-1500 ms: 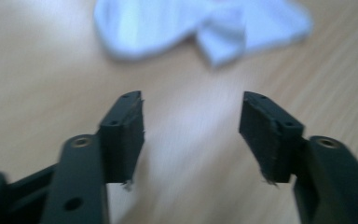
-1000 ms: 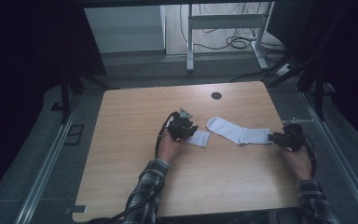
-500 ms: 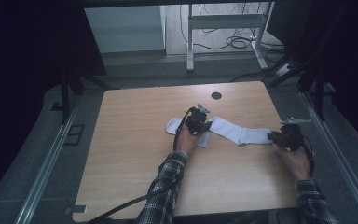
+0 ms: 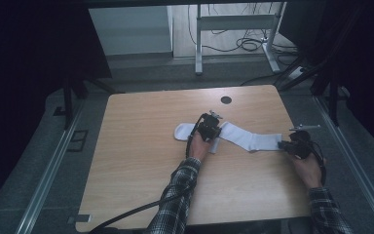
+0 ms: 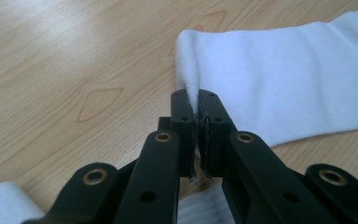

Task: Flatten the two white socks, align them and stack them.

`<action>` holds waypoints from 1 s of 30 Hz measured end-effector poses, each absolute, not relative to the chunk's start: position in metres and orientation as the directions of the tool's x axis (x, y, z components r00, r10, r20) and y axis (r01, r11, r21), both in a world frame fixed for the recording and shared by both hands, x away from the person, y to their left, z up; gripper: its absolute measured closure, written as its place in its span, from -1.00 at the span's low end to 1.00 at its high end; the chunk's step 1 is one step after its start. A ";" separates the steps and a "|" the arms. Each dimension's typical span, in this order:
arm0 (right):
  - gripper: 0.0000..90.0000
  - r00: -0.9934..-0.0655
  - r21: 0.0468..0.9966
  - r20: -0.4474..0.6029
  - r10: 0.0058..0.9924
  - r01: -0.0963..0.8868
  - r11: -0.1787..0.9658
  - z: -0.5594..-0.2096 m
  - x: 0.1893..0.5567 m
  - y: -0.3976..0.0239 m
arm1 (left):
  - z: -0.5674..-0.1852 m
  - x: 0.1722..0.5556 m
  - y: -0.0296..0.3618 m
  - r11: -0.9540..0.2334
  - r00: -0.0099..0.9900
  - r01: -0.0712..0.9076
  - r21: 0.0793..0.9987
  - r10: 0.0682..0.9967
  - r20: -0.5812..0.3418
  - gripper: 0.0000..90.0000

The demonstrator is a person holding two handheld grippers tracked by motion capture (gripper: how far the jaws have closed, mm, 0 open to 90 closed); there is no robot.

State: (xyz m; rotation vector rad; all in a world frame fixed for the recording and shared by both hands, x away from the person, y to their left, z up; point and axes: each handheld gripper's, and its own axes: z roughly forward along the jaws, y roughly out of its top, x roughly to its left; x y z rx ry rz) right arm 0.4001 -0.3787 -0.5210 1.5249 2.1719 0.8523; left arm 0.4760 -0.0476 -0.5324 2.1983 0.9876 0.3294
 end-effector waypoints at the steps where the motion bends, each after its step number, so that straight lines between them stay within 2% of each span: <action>1: 0.81 -0.361 0.652 0.053 0.931 0.719 0.242 -0.520 0.400 -0.379 | -0.531 0.475 -0.047 -0.472 0.681 0.552 0.688 0.731 -0.045 0.92; 17: 0.83 -0.415 0.704 0.054 0.908 0.660 0.260 -0.498 0.383 -0.369 | -0.491 0.427 -0.012 -0.464 0.729 0.471 0.751 0.684 -0.034 0.92; 30: 0.86 -0.536 0.721 0.075 0.841 0.612 0.326 -0.486 0.364 -0.328 | -0.482 0.375 0.045 -0.442 0.701 0.470 0.764 0.713 -0.019 0.91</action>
